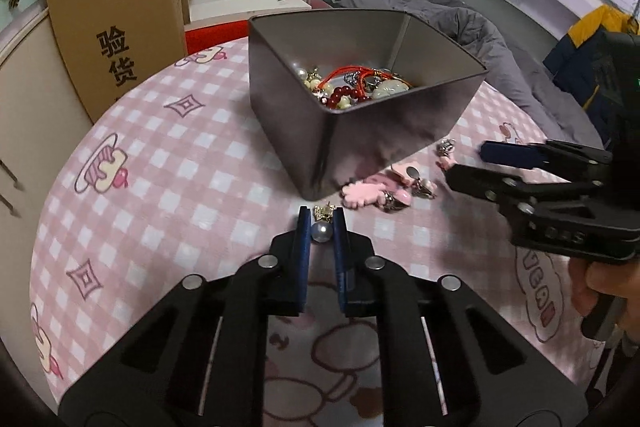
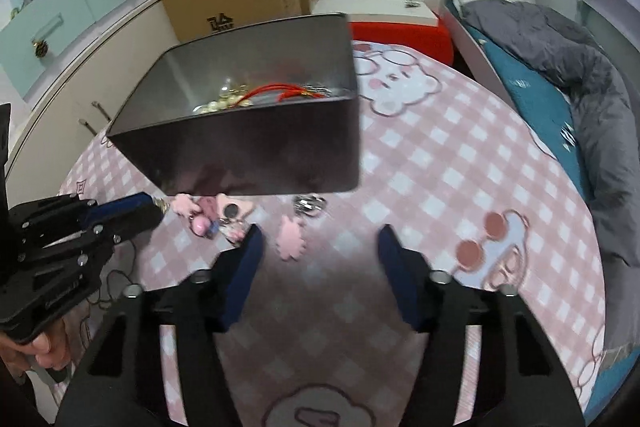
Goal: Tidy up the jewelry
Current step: 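Grasp a pearl charm with the left tool while the right tool grasps a pink charm, then drop the pearl charm and pink charm into the grey box with both tools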
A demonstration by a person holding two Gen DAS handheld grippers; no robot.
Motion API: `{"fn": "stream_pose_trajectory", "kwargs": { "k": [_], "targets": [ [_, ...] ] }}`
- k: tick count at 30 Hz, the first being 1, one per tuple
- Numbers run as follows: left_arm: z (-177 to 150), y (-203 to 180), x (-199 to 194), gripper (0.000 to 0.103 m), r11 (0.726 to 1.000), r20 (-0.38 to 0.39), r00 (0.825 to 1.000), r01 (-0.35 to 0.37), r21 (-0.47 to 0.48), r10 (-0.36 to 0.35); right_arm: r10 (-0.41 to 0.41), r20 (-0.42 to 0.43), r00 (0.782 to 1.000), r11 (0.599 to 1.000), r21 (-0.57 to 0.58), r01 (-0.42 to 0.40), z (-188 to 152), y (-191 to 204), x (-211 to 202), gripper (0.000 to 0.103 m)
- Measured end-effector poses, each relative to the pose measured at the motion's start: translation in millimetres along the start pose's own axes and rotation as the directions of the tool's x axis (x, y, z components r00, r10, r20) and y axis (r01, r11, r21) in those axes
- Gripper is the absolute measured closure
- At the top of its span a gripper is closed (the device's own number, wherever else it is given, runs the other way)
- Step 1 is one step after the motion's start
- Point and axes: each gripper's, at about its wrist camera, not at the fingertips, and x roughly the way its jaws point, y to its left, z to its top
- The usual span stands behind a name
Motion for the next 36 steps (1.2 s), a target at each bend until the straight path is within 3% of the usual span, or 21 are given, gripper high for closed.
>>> {"fn": "stream_pose_trajectory", "kwargs": {
  "k": [4, 10, 17, 27, 36],
  "targets": [
    [-7, 2, -9, 0.092, 0.999, 0.01, 1.0, 0.012, -0.038, -0.012, -0.009, -0.004, 1.0, 0.998, -0.06, 0.009, -3, 10, 0, 0.088],
    [-8, 4, -34, 0.092, 0.998, 0.052, 0.998, 0.027, -0.057, -0.024, 0.072, 0.021, 0.997, 0.997, 0.007, -0.072, -14, -3, -21, 0.089],
    [3, 1, -64, 0.092, 0.998, 0.112, 0.994, 0.027, -0.064, -0.02, 0.138, 0.1, 0.985, 0.99, -0.012, -0.138, -8, 2, -68, 0.089],
    [37, -4, -115, 0.092, 0.998, 0.228, 0.974, 0.001, -0.065, 0.014, 0.182, 0.273, 0.945, 0.982, -0.093, -0.162, 47, 15, -140, 0.089],
    [92, -15, -139, 0.092, 0.999, 0.33, 0.944, -0.005, -0.038, 0.017, 0.186, 0.364, 0.913, 0.981, -0.128, -0.149, 98, 15, -162, 0.088]
  ]
}}
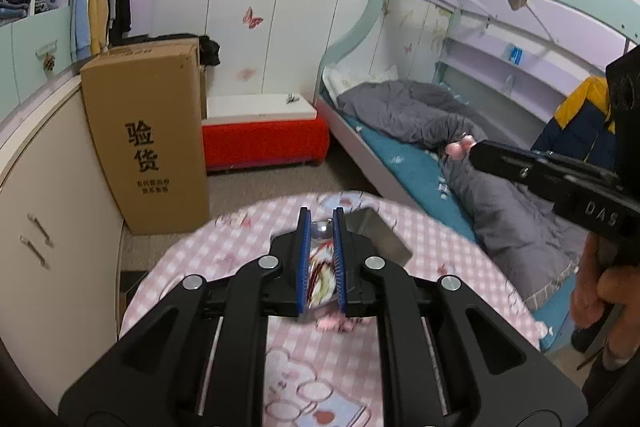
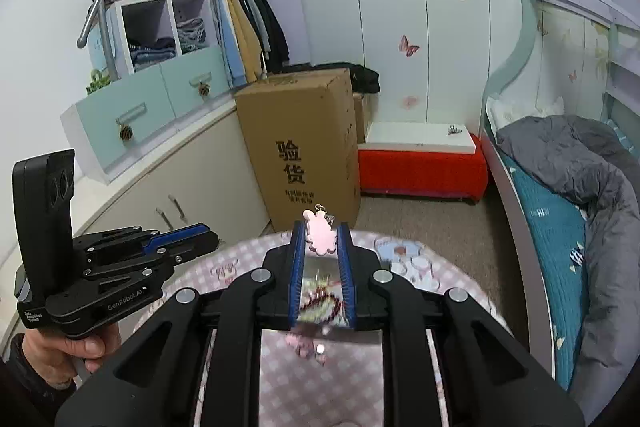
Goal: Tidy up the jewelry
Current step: 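Drop the pearl charm and pink charm into the grey box with both tools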
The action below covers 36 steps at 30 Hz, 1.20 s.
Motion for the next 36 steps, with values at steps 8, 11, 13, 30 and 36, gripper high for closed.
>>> {"fn": "stream_pose_trajectory", "kwargs": {
  "k": [8, 11, 13, 30, 36],
  "targets": [
    [26, -1, 24, 0.092, 1.0, -0.005, 1.0, 0.013, -0.028, -0.013, 0.014, -0.038, 0.999, 0.999, 0.032, -0.013, 6, -12, 28, 0.088],
    [25, 2, 41, 0.092, 0.999, -0.043, 0.999, 0.022, -0.045, -0.024, 0.016, -0.075, 0.997, 0.999, 0.048, -0.013, 1, -18, 44, 0.088],
    [23, 2, 51, 0.092, 0.998, -0.066, 0.997, 0.03, -0.054, -0.033, 0.018, -0.098, 0.995, 0.998, 0.068, -0.012, -2, -24, 55, 0.088],
    [7, 12, 75, 0.007, 0.992, -0.099, 0.988, -0.126, -0.03, 0.122, -0.022, -0.191, 0.981, 0.964, 0.255, 0.071, -31, -70, 93, 0.008],
    [10, 26, 46, 0.007, 0.976, -0.023, 0.98, -0.199, -0.088, 0.197, -0.063, -0.135, 0.989, 0.955, 0.278, 0.099, -17, -72, 72, 0.008]
  ]
}}
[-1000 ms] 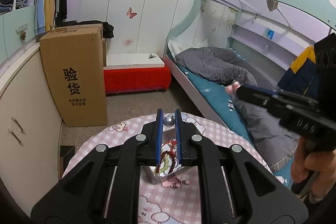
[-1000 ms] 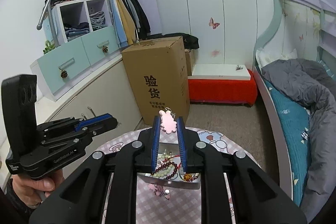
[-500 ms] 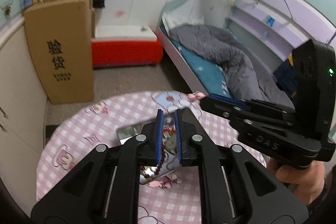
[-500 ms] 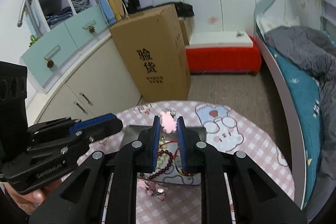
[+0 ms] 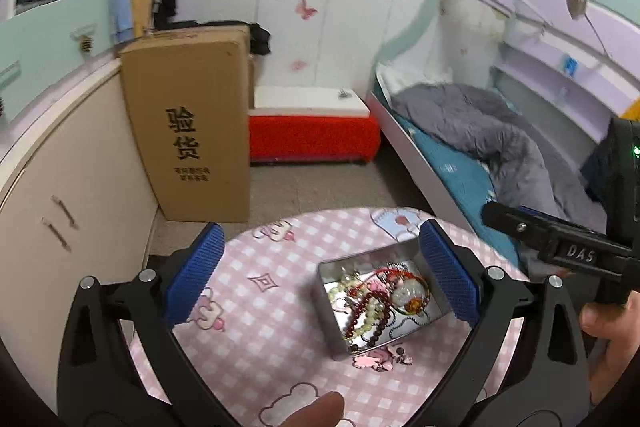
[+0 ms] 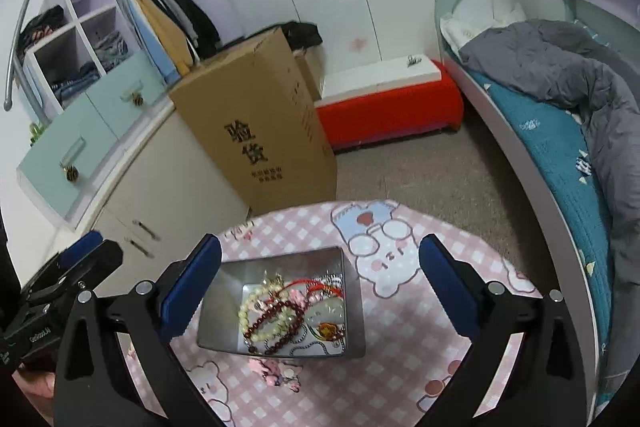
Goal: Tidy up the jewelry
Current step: 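Drop the pearl charm and pink charm into the grey box with both tools, then move both tools back toward the last pink charms beside the box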
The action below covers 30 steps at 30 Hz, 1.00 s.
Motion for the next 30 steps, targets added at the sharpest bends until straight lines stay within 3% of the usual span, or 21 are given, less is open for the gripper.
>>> {"fn": "stream_pose_trajectory", "kwargs": {
  "k": [17, 30],
  "targets": [
    [10, 5, -83, 0.007, 0.996, 0.154, 0.984, -0.094, -0.005, 0.094, 0.009, 0.162, 0.987, 0.994, -0.112, 0.009, 15, 44, -80, 0.008],
    [-9, -5, -147, 0.006, 0.995, 0.257, 0.962, -0.098, 0.007, 0.093, 0.015, 0.27, 0.963, 0.984, -0.178, 0.034, -21, 60, -148, 0.008]
  ]
}}
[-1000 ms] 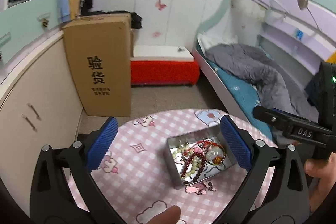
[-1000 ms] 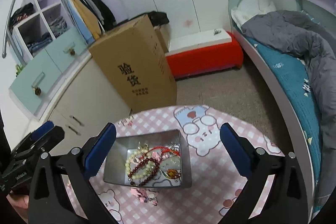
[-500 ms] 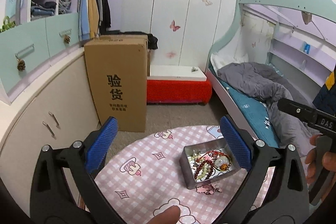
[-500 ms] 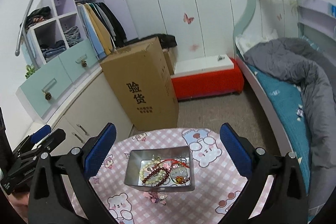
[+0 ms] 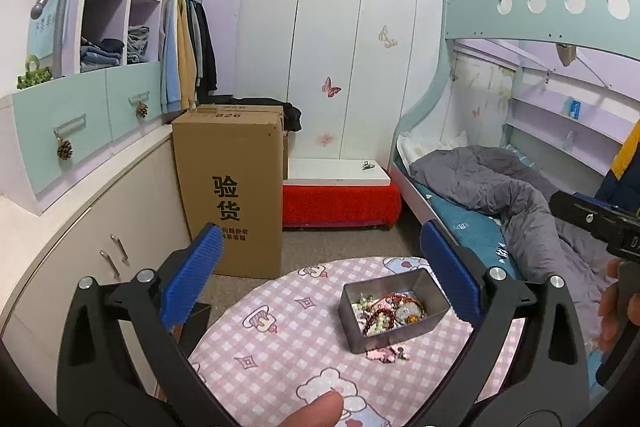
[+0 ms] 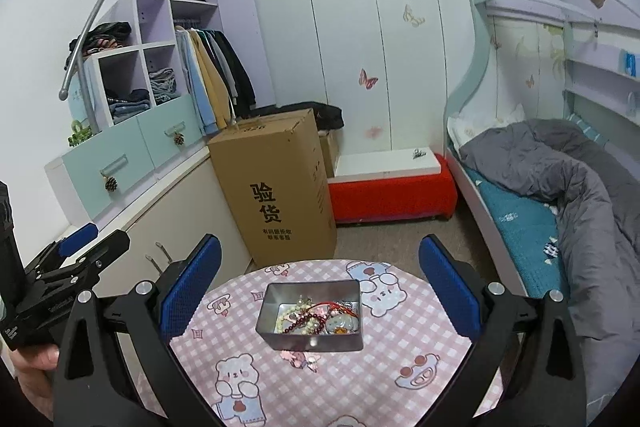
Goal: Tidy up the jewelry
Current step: 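Move both tools back toward the last pink charms beside the box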
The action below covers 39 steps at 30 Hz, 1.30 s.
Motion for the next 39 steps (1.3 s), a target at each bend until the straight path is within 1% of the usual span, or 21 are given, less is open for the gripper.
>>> {"fn": "stream_pose_trajectory", "kwargs": {
  "k": [2, 4, 7, 8, 10, 11, 12, 13, 16, 19, 21, 24, 26, 29, 30, 31, 32, 33, 35, 37, 39],
  "targets": [
    [-10, -3, -4, 0.006, 1.0, -0.002, 1.0, -0.007, 0.012, 0.007, -0.016, 0.004, 1.0, 1.0, -0.007, 0.016, -8, 0, -6, 0.008],
    [-26, -5, 0, 0.006, 1.0, -0.039, 0.999, 0.002, 0.017, -0.001, -0.028, -0.003, 1.0, 1.0, -0.009, 0.028, -18, -1, -9, 0.008],
    [-58, -9, 17, 0.006, 0.999, -0.125, 0.991, 0.045, -0.013, -0.047, -0.045, -0.041, 0.998, 0.999, 0.002, 0.045, -39, -11, -5, 0.008],
    [-73, -12, 27, 0.006, 0.999, -0.167, 0.985, 0.048, -0.022, -0.051, -0.052, -0.07, 0.996, 0.999, 0.012, 0.053, -48, -15, -1, 0.008],
    [-94, -18, 45, 0.006, 0.999, -0.226, 0.973, 0.046, -0.029, -0.052, -0.056, -0.115, 0.992, 0.998, 0.029, 0.059, -63, -23, 5, 0.008],
    [-108, -23, 59, 0.006, 0.999, -0.268, 0.962, 0.039, -0.03, -0.046, -0.064, -0.141, 0.988, 0.997, 0.037, 0.07, -72, -28, 10, 0.008],
    [-117, -25, 67, 0.006, 0.999, -0.292, 0.956, 0.034, -0.027, -0.04, -0.072, -0.164, 0.984, 0.996, 0.043, 0.08, -80, -32, 14, 0.008],
    [-128, -28, 79, 0.006, 0.999, -0.327, 0.945, 0.024, -0.025, -0.03, -0.075, -0.178, 0.981, 0.995, 0.048, 0.085, -86, -35, 15, 0.008],
    [-152, -33, 109, 0.006, 1.0, -0.39, 0.921, -0.008, -0.025, -0.002, -0.082, -0.224, 0.971, 0.993, 0.068, 0.099, -103, -45, 22, 0.008],
    [-164, -39, 132, 0.006, 0.999, -0.433, 0.901, -0.024, -0.028, 0.01, -0.093, -0.26, 0.961, 0.99, 0.074, 0.116, -114, -51, 28, 0.008],
    [-168, -45, 143, 0.006, 0.999, -0.448, 0.894, -0.029, -0.018, 0.018, -0.095, -0.293, 0.951, 0.989, 0.077, 0.123, -121, -53, 36, 0.008],
    [-172, -50, 156, 0.006, 0.999, -0.461, 0.887, -0.032, -0.016, 0.021, -0.086, -0.321, 0.943, 0.99, 0.078, 0.117, -128, -54, 43, 0.008],
    [-175, -50, 163, 0.006, 0.998, -0.47, 0.881, -0.055, -0.014, 0.042, -0.081, -0.337, 0.938, 0.991, 0.074, 0.112, -132, -53, 49, 0.008],
    [-180, -47, 175, 0.006, 0.995, -0.492, 0.867, -0.1, -0.012, 0.081, -0.064, -0.363, 0.93, 0.993, 0.072, 0.097, -137, -50, 59, 0.008],
    [-182, -43, 177, 0.006, 0.993, -0.508, 0.858, -0.112, -0.026, 0.083, -0.06, -0.371, 0.927, 0.993, 0.07, 0.093, -138, -49, 63, 0.008],
    [-183, -40, 178, 0.007, 0.993, -0.515, 0.854, -0.112, -0.046, 0.073, -0.057, -0.378, 0.924, 0.994, 0.067, 0.089, -140, -48, 67, 0.008],
    [-183, -38, 178, 0.011, 0.992, -0.517, 0.853, -0.114, -0.047, 0.074, -0.05, -0.389, 0.92, 0.995, 0.065, 0.081, -142, -47, 72, 0.008],
    [-183, -37, 178, 0.012, 0.993, -0.517, 0.852, -0.112, -0.037, 0.077, -0.041, -0.397, 0.917, 0.995, 0.066, 0.073, -145, -45, 78, 0.008],
    [-183, -35, 174, 0.018, 0.996, -0.516, 0.854, -0.083, -0.023, 0.059, -0.026, -0.413, 0.91, 0.996, 0.067, 0.059, -150, -43, 90, 0.008],
    [-184, -30, 168, 0.02, 0.997, -0.518, 0.854, -0.068, -0.02, 0.048, -0.026, -0.435, 0.9, 0.997, 0.055, 0.056, -157, -39, 102, 0.008],
    [-186, -25, 165, 0.02, 0.998, -0.525, 0.85, -0.058, -0.021, 0.038, -0.034, -0.449, 0.893, 0.998, 0.029, 0.053, -162, -33, 114, 0.008]
  ]
}}
